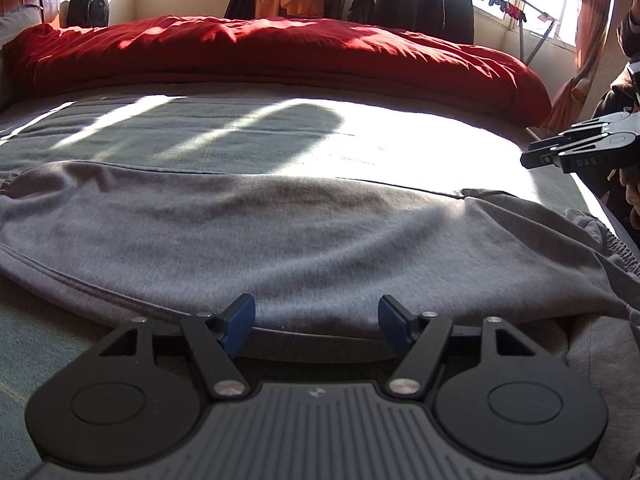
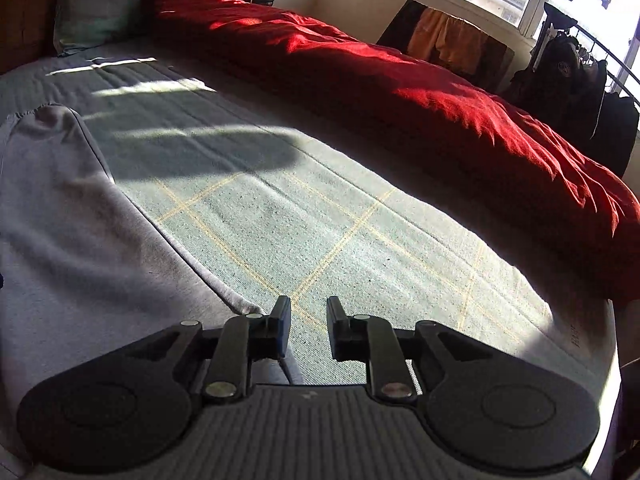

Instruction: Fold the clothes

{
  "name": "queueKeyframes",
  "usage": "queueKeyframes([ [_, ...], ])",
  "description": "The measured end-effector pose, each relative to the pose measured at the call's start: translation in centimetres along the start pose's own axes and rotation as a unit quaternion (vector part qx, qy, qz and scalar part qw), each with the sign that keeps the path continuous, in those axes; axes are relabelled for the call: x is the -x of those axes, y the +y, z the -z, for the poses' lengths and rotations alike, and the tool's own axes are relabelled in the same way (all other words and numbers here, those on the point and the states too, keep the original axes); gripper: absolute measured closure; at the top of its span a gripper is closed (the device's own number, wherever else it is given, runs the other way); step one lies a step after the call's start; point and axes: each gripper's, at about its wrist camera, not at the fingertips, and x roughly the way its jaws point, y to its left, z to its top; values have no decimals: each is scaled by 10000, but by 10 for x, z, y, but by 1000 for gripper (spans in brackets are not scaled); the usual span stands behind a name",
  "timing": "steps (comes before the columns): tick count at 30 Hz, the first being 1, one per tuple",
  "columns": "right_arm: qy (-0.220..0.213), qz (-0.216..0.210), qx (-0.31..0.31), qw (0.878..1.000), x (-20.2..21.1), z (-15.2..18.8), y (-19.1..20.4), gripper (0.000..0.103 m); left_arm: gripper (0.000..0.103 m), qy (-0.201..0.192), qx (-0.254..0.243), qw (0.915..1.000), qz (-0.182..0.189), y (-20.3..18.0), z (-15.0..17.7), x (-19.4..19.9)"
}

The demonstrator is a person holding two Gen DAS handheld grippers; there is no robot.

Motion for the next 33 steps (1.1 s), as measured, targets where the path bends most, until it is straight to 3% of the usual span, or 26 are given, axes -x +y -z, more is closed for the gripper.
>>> queueKeyframes([
  [2, 100, 83, 74, 9999, 15, 15, -10, 64, 34, 3, -8, 10000, 44, -2, 1, 3],
  [9, 653, 387, 35, 9971, 25, 81, -51, 55, 34, 28, 2, 10000, -29, -13, 1, 7],
  [13, 839, 158, -206, 9961, 8, 109, -75, 51, 34, 83, 32, 10000, -26, -18, 1, 5],
  [16, 710, 82, -196, 9972, -4, 114, -81, 42, 34, 105, 10, 9999, -136, -22, 0, 3],
  [21, 729, -173, -325, 9967, -28, 115, -93, 38, 34, 111, -27, 9998, -184, -27, -4, 3],
  [23, 713, -359, -474, 9957, -31, 118, -97, 45, 33, 113, -49, 9998, -178, -29, -4, 3],
  [25, 604, -563, -661, 9944, -26, 121, -100, 75, 33, 121, -72, 9997, -191, -29, -4, 2],
  [28, 334, -305, -484, 9978, -10, 125, -90, 84, 33, 130, -84, 9997, -187, -32, -4, -1],
  [33, 99, 550, -794, 9953, 1, 115, -109, 87, 33, 93, -153, 9998, -126, -39, -4, -2],
])
